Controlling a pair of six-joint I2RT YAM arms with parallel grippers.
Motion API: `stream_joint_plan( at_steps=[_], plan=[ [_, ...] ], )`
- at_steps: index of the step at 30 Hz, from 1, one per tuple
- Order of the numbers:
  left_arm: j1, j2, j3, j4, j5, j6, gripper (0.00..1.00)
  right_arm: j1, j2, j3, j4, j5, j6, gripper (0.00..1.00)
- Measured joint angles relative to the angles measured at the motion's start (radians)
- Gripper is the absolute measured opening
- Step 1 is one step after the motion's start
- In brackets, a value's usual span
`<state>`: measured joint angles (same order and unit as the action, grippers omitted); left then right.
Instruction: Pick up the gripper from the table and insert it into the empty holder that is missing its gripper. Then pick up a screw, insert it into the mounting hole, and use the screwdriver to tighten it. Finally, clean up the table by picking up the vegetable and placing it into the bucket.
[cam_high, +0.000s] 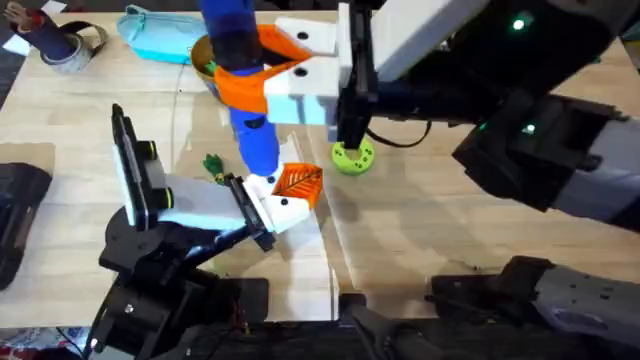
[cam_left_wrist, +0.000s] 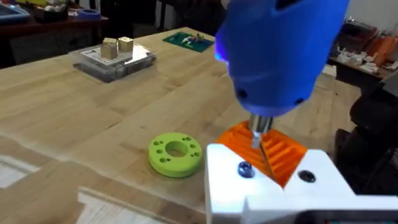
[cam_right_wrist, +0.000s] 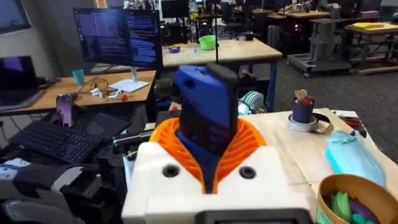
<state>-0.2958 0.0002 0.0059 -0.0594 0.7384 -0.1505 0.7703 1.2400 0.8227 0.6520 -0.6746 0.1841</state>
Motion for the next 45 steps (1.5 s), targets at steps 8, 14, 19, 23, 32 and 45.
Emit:
stream_joint_plan(
  at_steps=[8, 14, 19, 23, 32, 45],
  plan=[
    [0.0, 0.0, 0.0, 0.0, 0.0, 0.0, 0.014, 0.006, 0.004, 0.0, 0.005, 0.0, 0.003, 0.046],
    [0.0, 0.0, 0.0, 0.0, 0.0, 0.0, 0.014, 0.006, 0.006, 0.0, 0.061, -0.001, 0.003, 0.048],
    [0.0, 0.0, 0.0, 0.0, 0.0, 0.0, 0.014, 0.0, 0.006, -0.001, 0.072, -0.005, 0.007, 0.047],
    [0.0, 0.0, 0.0, 0.0, -0.001, 0.0, 0.014, -0.021, 0.006, -0.001, 0.073, -0.008, 0.041, 0.046],
    [0.0, 0.0, 0.0, 0.0, 0.0, 0.0, 0.014, -0.042, 0.005, -0.001, 0.067, -0.008, 0.092, 0.046],
    [0.0, 0.0, 0.0, 0.0, 0.0, 0.0, 0.014, -0.041, 0.006, -0.001, 0.036, -0.008, 0.104, 0.046]
  ],
)
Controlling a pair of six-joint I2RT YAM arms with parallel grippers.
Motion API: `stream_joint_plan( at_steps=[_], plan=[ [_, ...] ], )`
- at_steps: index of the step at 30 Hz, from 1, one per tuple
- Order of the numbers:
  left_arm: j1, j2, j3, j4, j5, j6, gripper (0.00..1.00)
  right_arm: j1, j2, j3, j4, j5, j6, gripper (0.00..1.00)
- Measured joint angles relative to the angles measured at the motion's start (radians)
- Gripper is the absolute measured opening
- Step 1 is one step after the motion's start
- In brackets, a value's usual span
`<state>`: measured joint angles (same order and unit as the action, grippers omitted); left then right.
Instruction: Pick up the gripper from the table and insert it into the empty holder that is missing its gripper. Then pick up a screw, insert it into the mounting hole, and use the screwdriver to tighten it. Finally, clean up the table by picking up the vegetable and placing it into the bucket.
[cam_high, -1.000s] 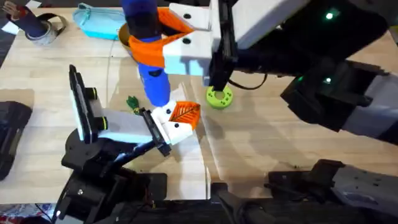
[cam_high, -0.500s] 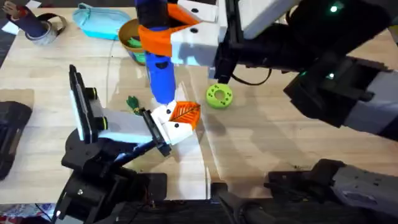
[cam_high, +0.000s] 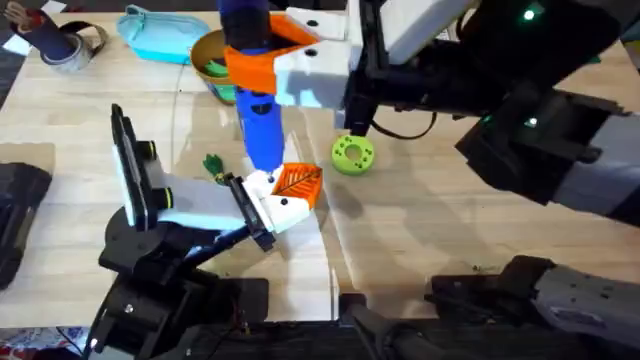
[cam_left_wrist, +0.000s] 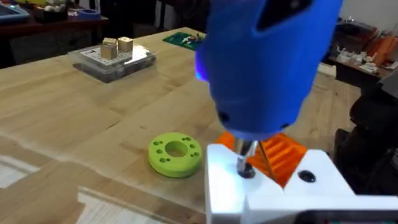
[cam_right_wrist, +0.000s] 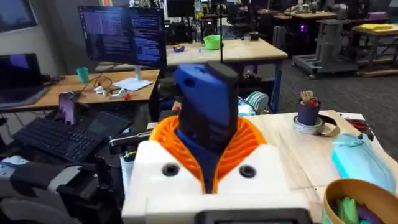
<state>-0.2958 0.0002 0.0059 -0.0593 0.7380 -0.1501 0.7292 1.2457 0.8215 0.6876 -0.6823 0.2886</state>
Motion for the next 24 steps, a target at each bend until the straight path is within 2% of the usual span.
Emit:
stream_joint_plan(
  at_steps=[24],
  plan=[
    [0.0, 0.001, 0.0, -0.001, 0.003, -0.004, 0.014, -0.001, 0.0, 0.0, -0.043, 0.012, -0.002, 0.046]
  ],
)
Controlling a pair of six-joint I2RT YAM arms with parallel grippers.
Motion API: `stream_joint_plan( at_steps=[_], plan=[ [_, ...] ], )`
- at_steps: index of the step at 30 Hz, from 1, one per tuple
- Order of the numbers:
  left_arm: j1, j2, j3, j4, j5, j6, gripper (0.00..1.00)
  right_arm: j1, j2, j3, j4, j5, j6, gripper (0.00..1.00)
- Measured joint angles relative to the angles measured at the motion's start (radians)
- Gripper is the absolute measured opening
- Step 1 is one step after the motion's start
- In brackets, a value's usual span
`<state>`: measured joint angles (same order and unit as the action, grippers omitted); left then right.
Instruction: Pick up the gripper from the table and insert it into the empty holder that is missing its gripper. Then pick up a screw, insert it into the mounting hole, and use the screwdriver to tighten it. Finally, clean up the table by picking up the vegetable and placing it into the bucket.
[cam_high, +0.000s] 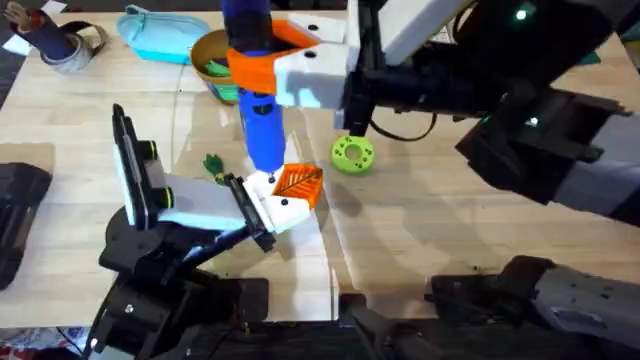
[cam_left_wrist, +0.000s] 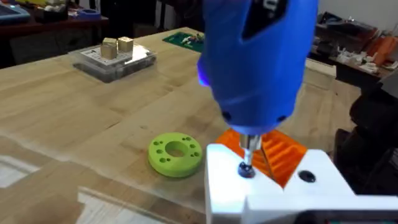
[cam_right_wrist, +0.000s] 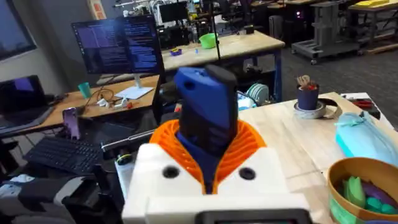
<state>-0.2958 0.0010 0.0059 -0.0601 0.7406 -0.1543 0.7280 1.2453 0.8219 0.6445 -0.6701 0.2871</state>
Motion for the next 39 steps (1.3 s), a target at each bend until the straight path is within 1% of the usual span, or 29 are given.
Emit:
stream_joint_plan(
  at_steps=[11, 20, 30, 32, 33, 35, 39],
  plan=[
    [0.0, 0.0, 0.0, 0.0, 0.0, -0.008, 0.014, 0.0, 0.0, 0.0, -0.004, -0.005, -0.012, 0.046],
    [0.0, 0.0, 0.0, 0.0, 0.0, -0.011, 0.014, 0.0, 0.0, 0.0, 0.004, -0.087, -0.122, 0.048],
    [0.0, 0.001, 0.0, 0.0, 0.0, -0.01, 0.014, 0.001, 0.0, 0.0, 0.013, -0.102, -0.137, 0.046],
    [0.0, 0.0, 0.0, 0.001, 0.0, -0.006, 0.014, 0.001, 0.0, -0.002, 0.052, -0.111, -0.115, 0.048],
    [0.0, 0.0, 0.001, 0.002, -0.001, -0.003, 0.014, -0.004, 0.008, -0.017, 0.184, -0.119, -0.048, 0.047],
    [0.0, 0.0, 0.0, 0.001, -0.001, -0.003, 0.014, -0.013, 0.004, -0.016, 0.258, -0.098, 0.002, 0.047],
    [0.0, 0.0, 0.0, 0.001, -0.002, -0.003, 0.014, -0.022, -0.006, -0.015, 0.267, -0.055, 0.076, 0.047]
  ],
)
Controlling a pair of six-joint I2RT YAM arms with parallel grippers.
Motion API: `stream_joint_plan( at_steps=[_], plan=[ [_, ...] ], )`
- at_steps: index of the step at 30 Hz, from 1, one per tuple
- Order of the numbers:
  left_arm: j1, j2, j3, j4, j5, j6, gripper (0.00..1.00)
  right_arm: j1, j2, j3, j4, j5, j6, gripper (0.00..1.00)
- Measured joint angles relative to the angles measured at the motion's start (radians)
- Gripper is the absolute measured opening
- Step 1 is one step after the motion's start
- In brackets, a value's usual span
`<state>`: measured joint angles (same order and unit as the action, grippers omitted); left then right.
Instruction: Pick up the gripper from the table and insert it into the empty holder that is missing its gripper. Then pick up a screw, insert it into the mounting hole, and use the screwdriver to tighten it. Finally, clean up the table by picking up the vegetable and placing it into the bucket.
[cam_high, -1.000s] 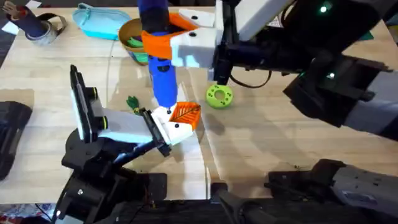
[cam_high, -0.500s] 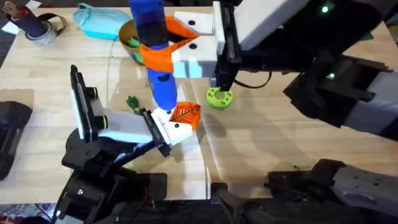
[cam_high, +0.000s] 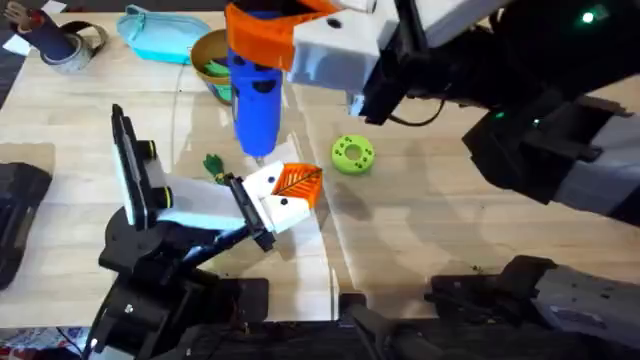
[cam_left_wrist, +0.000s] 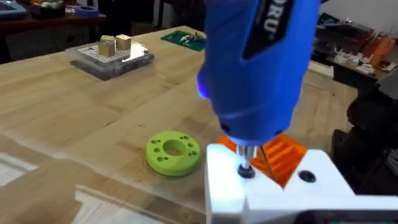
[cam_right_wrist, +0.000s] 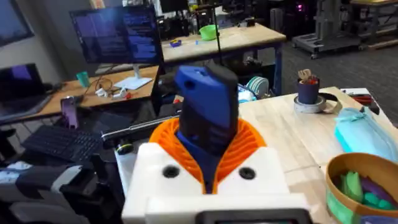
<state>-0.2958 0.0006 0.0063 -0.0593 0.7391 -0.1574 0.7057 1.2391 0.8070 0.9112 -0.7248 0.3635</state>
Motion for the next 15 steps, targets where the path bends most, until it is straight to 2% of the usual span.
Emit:
stream_joint_plan(
  at_steps=[7, 15],
  plan=[
    [0.0, 0.0, 0.0, 0.0, 0.0, 0.0, 0.014, -0.02, 0.0, 0.0, -0.065, 0.016, 0.005, 0.046],
    [0.0, 0.0, 0.0, 0.0, 0.0, 0.0, 0.014, -0.217, 0.0, 0.0, -0.201, 0.025, -0.015, 0.046]
  ],
)
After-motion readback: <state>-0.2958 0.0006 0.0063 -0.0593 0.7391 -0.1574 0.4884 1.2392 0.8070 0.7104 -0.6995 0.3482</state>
